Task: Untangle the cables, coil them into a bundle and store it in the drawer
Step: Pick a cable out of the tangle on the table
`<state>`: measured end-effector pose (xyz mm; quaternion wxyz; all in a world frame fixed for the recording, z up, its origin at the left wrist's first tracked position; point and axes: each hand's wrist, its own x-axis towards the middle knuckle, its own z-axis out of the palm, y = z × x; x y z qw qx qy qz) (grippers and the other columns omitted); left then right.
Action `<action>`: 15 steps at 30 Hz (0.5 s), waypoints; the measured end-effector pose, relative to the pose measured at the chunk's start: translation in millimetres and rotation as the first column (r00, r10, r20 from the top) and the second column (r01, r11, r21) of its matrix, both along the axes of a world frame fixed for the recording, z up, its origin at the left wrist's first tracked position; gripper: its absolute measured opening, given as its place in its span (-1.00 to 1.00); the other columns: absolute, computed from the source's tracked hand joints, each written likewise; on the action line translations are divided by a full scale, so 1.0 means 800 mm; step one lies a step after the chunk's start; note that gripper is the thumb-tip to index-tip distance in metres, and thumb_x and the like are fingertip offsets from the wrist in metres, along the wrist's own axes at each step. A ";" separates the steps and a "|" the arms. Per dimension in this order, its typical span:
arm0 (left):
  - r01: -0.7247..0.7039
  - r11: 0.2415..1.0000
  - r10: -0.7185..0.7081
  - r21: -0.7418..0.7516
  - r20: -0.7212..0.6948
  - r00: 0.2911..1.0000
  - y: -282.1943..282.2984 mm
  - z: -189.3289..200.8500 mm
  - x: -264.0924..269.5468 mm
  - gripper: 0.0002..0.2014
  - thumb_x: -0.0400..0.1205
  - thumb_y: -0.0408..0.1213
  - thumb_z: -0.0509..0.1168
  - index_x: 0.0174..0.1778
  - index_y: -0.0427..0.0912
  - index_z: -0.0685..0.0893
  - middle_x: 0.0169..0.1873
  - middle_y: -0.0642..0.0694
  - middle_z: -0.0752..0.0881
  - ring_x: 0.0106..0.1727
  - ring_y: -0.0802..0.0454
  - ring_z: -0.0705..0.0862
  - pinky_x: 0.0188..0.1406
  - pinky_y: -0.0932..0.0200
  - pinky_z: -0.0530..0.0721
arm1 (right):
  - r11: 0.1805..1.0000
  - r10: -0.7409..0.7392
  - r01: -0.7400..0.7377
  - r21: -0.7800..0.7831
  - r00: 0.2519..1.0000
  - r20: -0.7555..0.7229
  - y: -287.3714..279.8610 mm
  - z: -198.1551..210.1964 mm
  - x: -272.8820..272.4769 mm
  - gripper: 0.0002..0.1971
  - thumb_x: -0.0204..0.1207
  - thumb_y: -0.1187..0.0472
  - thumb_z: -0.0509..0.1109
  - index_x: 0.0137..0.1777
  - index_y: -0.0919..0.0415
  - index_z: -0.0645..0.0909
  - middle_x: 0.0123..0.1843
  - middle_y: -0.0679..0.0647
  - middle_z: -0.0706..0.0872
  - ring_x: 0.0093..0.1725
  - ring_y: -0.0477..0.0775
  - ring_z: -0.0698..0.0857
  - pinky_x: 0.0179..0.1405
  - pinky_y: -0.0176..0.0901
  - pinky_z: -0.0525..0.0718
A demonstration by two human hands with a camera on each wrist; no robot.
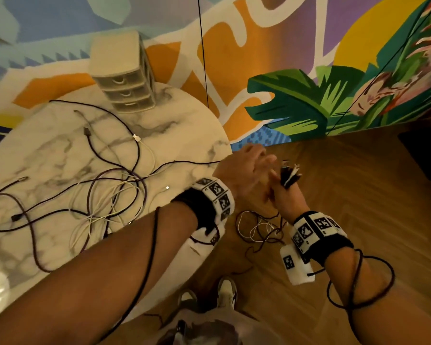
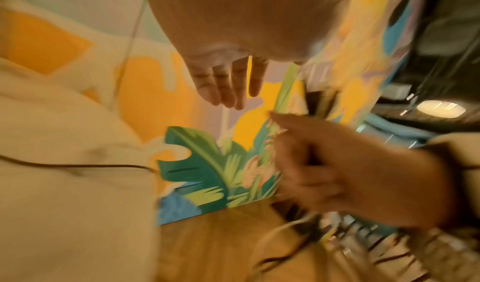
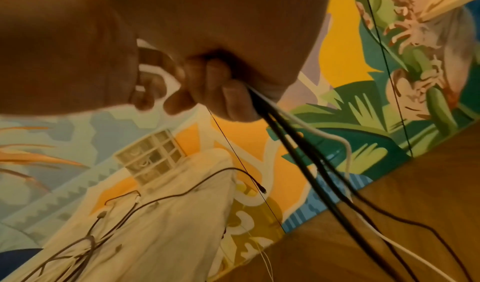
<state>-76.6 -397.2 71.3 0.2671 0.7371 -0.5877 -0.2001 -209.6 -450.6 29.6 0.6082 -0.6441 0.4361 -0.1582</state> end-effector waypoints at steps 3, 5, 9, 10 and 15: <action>-0.060 0.950 -0.041 0.307 0.313 0.949 0.002 -0.053 0.074 -0.64 0.73 0.00 0.02 0.30 -0.15 0.46 0.26 -0.16 0.49 0.19 -0.17 0.55 -0.03 -0.04 0.55 | 0.997 0.016 -0.008 0.082 0.995 -0.095 0.008 -0.006 -0.014 -0.41 0.74 -0.04 -0.05 -0.20 0.28 0.72 -0.63 -0.05 0.46 -0.67 -0.15 0.35 -0.59 -0.33 0.34; -0.117 0.868 -0.103 0.483 0.406 0.908 0.008 -0.082 0.114 -0.63 0.71 -0.17 0.08 0.43 -0.16 0.34 0.34 -0.20 0.39 0.28 -0.25 0.49 0.12 -0.14 0.53 | 0.996 0.054 -0.050 0.074 0.997 -0.062 0.012 -0.009 -0.025 -0.42 0.75 0.00 -0.08 -0.19 0.17 0.75 -0.56 0.07 0.44 -0.62 -0.07 0.36 -0.60 -0.32 0.36; -0.211 0.796 -0.078 0.567 0.441 0.894 0.028 -0.122 0.144 -0.64 0.69 -0.30 0.10 0.41 -0.21 0.33 0.32 -0.25 0.36 0.20 -0.32 0.54 0.02 -0.17 0.49 | 0.994 0.066 -0.055 0.096 0.991 -0.117 0.018 -0.029 -0.034 -0.41 0.76 0.03 -0.09 -0.20 0.17 0.75 -0.59 0.04 0.46 -0.60 -0.05 0.40 -0.45 -0.24 0.46; -0.227 0.782 -0.072 0.580 0.446 0.892 0.029 -0.125 0.142 -0.67 0.69 -0.31 0.10 0.39 -0.22 0.35 0.30 -0.25 0.39 0.18 -0.31 0.56 0.03 -0.17 0.52 | 0.992 0.067 -0.054 0.110 0.990 -0.123 0.021 -0.033 -0.033 -0.40 0.76 0.03 -0.09 -0.20 0.21 0.76 -0.60 0.03 0.45 -0.61 -0.05 0.39 -0.44 -0.22 0.46; -0.183 0.741 -0.086 0.646 0.361 0.929 0.057 -0.125 0.093 -0.73 0.73 -0.25 0.01 0.28 -0.26 0.45 0.22 -0.26 0.54 0.18 -0.29 0.62 0.07 -0.12 0.54 | 0.965 0.065 -0.022 0.261 0.985 -0.158 0.038 -0.059 0.001 -0.39 0.76 0.03 -0.08 -0.14 0.35 0.74 -0.61 0.10 0.43 -0.72 -0.11 0.33 -0.62 -0.29 0.33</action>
